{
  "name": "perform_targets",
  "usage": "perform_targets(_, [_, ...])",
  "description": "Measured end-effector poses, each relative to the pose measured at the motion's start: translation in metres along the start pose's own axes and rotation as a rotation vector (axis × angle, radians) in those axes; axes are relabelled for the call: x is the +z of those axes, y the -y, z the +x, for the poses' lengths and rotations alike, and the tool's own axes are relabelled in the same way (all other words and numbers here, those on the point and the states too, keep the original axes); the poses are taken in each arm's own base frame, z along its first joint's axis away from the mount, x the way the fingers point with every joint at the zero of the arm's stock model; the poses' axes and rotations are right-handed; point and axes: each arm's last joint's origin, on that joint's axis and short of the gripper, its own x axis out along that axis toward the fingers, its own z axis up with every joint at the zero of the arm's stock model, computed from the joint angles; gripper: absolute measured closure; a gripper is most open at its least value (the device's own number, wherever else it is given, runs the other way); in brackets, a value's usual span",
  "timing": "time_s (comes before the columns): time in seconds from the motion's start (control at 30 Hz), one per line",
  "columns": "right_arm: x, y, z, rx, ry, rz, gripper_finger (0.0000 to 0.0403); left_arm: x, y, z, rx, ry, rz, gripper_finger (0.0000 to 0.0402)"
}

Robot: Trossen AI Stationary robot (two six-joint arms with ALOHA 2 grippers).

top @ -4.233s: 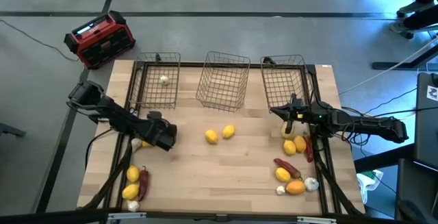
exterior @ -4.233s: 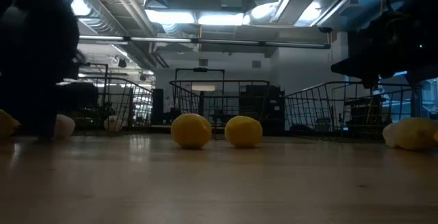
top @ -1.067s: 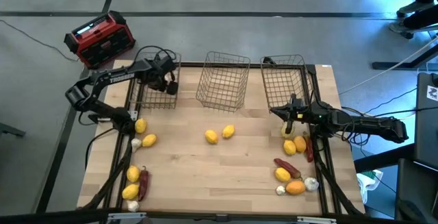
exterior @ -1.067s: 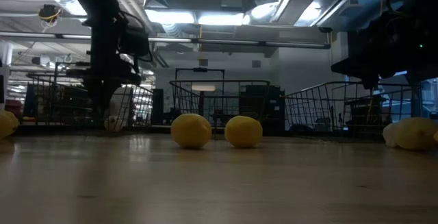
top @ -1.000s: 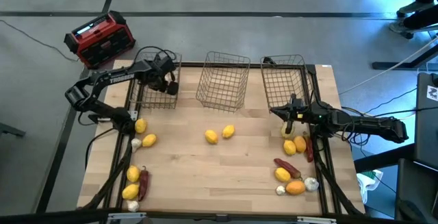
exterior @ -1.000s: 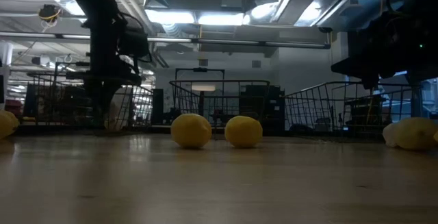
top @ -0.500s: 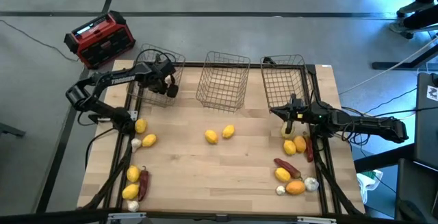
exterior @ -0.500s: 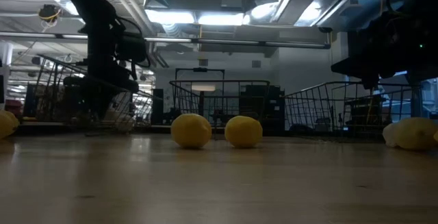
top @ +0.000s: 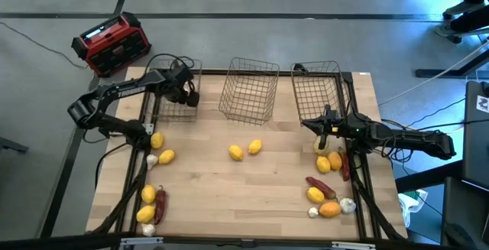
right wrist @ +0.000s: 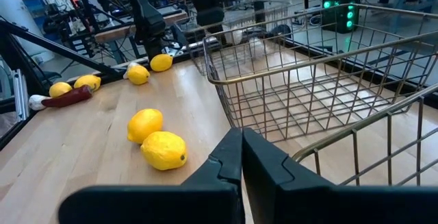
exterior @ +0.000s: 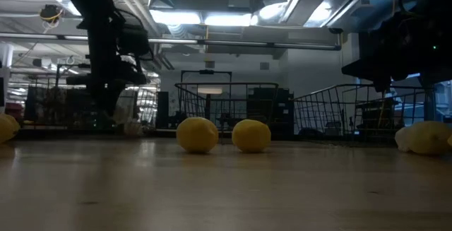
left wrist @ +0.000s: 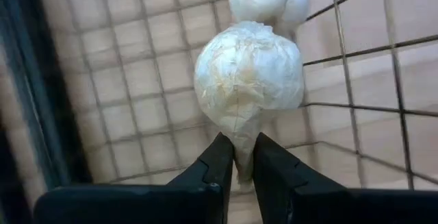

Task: Sort produce into baskets
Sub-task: Put the garlic into the left wire basket

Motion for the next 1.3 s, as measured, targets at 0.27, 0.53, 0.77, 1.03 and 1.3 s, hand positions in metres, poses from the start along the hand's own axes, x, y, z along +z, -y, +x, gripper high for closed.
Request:
perform_targets(0.27, [0.0, 0.0, 0.0, 0.0, 0.0, 0.0, 0.0388, -0.005, -0.007, -0.002, 0.073, -0.034, 0.017, 0.0357])
perform_targets(0.53, [0.0, 0.0, 0.0, -0.003, 0.001, 0.0, 0.0388, -0.004, -0.006, 0.003, 0.071, -0.004, 0.015, 0.0357])
perform_targets(0.77, [0.0, 0.0, 0.0, 0.0, 0.0, 0.0, 0.0388, -0.012, -0.009, 0.015, 0.071, -0.005, 0.005, 0.0357])
perform_targets(1.03, [0.0, 0.0, 0.0, 0.0, 0.0, 0.0, 0.0388, -0.02, -0.012, 0.022, 0.084, -0.034, -0.001, 0.0357])
perform_targets(1.3, [0.0, 0.0, 0.0, 0.0, 0.0, 0.0, 0.0388, -0.019, -0.011, 0.023, 0.076, -0.022, 0.008, 0.0354])
